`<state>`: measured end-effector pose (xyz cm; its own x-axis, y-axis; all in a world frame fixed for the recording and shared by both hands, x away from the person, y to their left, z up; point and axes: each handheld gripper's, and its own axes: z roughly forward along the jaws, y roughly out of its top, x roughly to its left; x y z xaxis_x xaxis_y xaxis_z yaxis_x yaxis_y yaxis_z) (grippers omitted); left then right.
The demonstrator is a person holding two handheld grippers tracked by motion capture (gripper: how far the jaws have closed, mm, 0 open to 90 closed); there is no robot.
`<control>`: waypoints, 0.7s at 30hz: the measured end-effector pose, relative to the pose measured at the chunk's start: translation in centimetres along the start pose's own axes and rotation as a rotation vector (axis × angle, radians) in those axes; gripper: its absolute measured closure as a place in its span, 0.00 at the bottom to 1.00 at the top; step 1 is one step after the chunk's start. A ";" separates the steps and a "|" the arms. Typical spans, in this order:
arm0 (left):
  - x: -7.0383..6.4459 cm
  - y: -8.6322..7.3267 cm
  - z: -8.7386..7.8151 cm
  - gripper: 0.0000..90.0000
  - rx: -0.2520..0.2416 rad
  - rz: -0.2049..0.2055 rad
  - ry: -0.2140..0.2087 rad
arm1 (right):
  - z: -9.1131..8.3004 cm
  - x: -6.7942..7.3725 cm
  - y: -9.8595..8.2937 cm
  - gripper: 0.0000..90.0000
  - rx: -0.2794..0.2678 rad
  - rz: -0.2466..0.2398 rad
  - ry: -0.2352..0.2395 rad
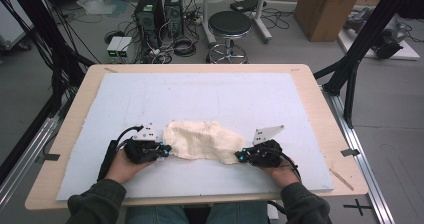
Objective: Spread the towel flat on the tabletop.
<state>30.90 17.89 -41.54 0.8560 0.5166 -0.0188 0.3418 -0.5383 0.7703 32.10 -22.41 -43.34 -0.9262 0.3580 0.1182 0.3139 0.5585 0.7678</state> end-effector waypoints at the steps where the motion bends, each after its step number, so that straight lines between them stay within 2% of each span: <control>1: -0.2 0.1 -0.3 0.96 -0.010 -0.002 -0.001 | -0.3 0.2 0.1 0.98 -0.010 -0.004 0.000; 5: -1.3 0.3 -2.2 0.96 -0.035 0.026 -0.008 | -1.1 1.4 0.6 0.98 -0.031 -0.030 0.016; 10: -3.4 -0.2 -4.6 0.96 -0.030 0.074 -0.009 | -1.6 4.1 0.8 0.98 -0.017 -0.083 0.041; 18: -6.4 -2.9 -6.4 0.96 -0.007 0.075 -0.023 | -1.4 7.7 0.3 0.98 0.014 -0.111 0.116; 21: -6.9 -3.7 -6.6 0.95 0.002 0.071 -0.041 | -1.0 8.7 0.2 0.98 0.033 -0.126 0.142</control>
<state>21.13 20.69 -40.00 0.8933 0.4494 0.0092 0.2808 -0.5737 0.7694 23.91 -19.91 -41.52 -0.9781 0.1756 0.1118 0.1979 0.6174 0.7614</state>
